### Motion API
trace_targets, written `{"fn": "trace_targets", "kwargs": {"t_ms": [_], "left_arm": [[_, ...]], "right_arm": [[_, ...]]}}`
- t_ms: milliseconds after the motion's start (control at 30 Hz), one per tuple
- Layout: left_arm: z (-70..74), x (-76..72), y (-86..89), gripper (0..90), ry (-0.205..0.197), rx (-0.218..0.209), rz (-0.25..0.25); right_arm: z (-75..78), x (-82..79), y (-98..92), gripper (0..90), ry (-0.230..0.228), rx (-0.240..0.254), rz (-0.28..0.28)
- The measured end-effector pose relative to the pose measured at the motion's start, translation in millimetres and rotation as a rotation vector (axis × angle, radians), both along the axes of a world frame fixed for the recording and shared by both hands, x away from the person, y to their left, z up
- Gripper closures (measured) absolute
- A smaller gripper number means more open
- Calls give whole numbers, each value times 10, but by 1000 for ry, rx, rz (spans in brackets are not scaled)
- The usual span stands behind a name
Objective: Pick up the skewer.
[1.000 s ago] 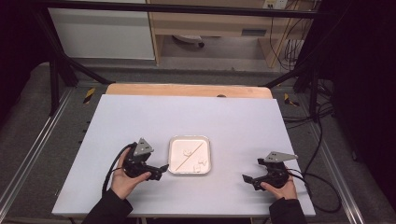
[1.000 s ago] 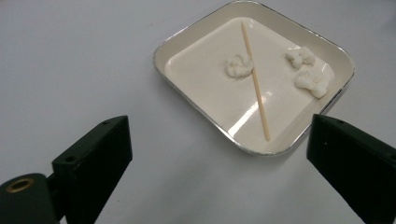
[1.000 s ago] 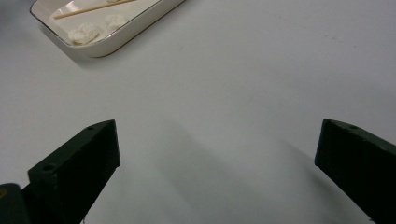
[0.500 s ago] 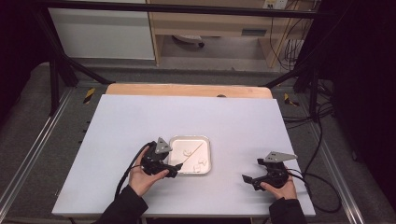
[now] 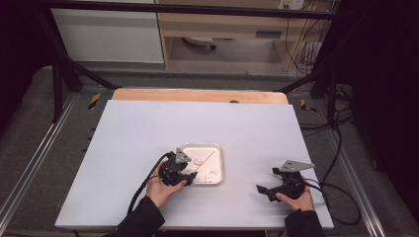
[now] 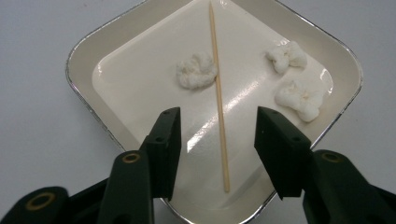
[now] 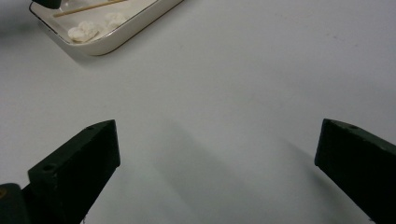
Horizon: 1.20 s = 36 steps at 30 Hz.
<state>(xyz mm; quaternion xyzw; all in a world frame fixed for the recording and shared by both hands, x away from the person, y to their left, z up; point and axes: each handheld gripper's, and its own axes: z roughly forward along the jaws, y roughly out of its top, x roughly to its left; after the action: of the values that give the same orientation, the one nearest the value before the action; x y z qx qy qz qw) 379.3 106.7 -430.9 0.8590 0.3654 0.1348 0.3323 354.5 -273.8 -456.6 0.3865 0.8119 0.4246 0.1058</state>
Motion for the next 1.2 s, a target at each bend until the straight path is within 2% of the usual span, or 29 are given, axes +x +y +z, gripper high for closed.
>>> {"fn": "trace_targets", "kwargs": {"t_ms": [333, 500, 933, 1200], "left_arm": [[-55, 4, -61, 691, 15, 17, -6], [-85, -4, -96, 753, 5, 34, 3], [-108, -38, -155, 870, -27, 36, 39], [-123, -57, -159, 883, -32, 14, 70]], "right_arm": [[-1, -1, 3, 8, 1, 2, 0], [0, -1, 1, 8, 0, 2, 1], [0, -2, 2, 8, 1, 2, 0], [1, -3, 1, 8, 0, 5, 0]]}}
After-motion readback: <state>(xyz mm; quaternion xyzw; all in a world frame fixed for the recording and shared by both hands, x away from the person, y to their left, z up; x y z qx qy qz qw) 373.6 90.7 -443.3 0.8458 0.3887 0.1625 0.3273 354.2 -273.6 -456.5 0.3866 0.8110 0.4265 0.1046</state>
